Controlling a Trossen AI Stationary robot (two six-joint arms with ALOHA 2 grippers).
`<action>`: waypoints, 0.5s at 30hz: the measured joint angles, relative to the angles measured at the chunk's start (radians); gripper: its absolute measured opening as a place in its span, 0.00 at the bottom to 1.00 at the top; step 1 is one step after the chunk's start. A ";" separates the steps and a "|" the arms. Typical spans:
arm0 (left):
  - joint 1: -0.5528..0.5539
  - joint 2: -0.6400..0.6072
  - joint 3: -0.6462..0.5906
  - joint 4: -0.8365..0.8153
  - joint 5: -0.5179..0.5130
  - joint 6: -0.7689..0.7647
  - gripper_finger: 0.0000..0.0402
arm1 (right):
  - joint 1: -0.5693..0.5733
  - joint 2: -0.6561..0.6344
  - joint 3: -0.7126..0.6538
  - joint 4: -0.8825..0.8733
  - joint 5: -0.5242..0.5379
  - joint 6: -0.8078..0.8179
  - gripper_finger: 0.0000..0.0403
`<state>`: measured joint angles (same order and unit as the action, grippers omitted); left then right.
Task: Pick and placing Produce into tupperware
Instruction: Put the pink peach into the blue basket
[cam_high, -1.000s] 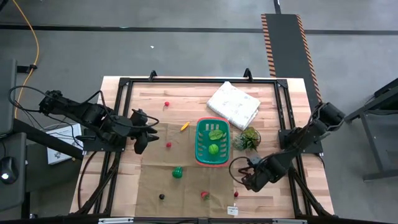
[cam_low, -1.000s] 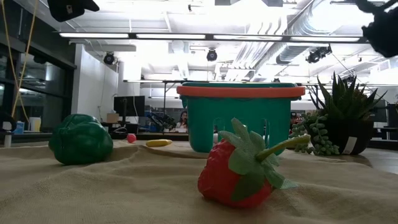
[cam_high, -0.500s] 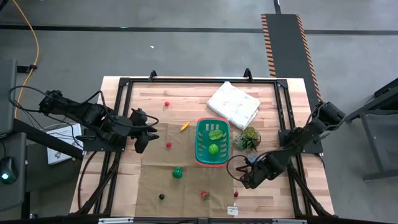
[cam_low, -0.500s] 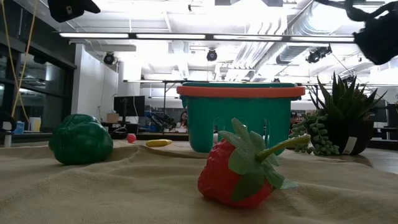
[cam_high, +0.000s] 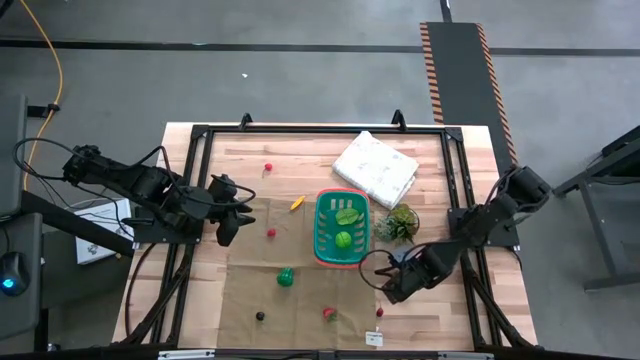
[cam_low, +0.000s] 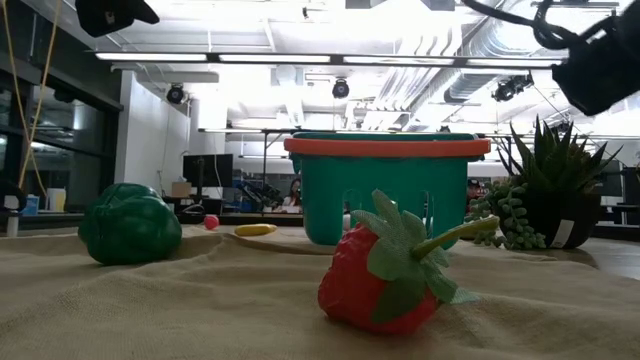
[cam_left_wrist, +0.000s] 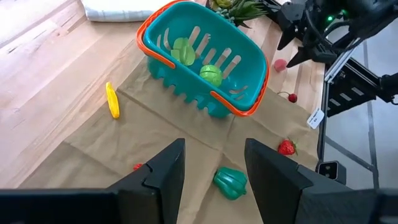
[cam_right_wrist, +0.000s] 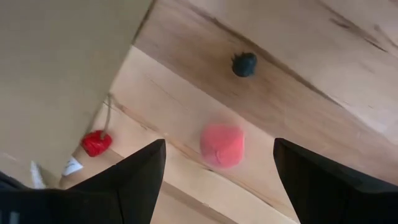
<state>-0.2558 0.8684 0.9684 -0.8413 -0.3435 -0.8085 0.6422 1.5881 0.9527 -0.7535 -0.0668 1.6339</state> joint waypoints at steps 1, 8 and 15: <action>0.000 0.000 0.000 0.000 0.000 0.000 0.38 | 0.000 0.008 0.000 0.001 -0.008 -0.002 0.72; 0.000 0.000 0.000 0.000 0.002 0.015 0.38 | -0.001 0.041 0.000 0.036 -0.015 0.007 0.72; 0.000 0.000 0.000 -0.008 0.003 0.017 0.38 | 0.000 0.083 0.000 0.056 -0.050 0.013 0.72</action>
<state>-0.2558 0.8687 0.9688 -0.8489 -0.3405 -0.7918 0.6418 1.6712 0.9527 -0.6978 -0.1171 1.6470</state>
